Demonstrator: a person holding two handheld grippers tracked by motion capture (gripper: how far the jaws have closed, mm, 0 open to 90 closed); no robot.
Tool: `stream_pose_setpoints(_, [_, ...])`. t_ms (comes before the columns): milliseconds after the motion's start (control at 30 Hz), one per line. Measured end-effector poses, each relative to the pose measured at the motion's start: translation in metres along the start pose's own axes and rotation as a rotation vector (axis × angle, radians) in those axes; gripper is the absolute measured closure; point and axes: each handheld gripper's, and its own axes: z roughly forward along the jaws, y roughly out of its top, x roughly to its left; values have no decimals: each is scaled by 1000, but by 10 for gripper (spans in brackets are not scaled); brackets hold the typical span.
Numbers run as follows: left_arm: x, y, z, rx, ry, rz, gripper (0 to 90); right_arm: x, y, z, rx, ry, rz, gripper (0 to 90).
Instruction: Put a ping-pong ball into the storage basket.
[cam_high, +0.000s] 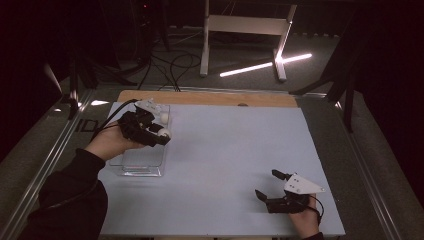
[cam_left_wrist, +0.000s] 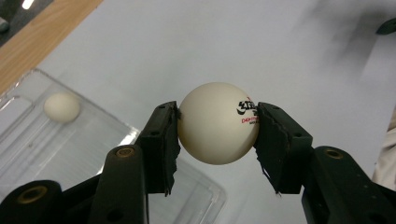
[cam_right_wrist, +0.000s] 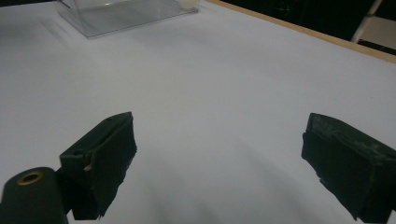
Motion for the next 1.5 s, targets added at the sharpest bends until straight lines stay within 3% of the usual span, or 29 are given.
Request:
stream_pose_setpoints(233, [12, -14, 11, 10, 3, -43, 521, 0, 0, 0, 2, 0, -1, 97])
stream_pose_setpoints(767, [24, -38, 33, 56, 34, -87, 520, 0, 0, 0, 2, 2, -4, 97])
stream_pose_setpoints(1067, [30, -48, 46, 86, 41, -130, 520, 0, 0, 0, 5, -1, -2, 97])
stream_pose_setpoints(1500, [32, -52, 58, 144, 40, -148, 520, -1, 0, 0, 6, -1, 0, 97])
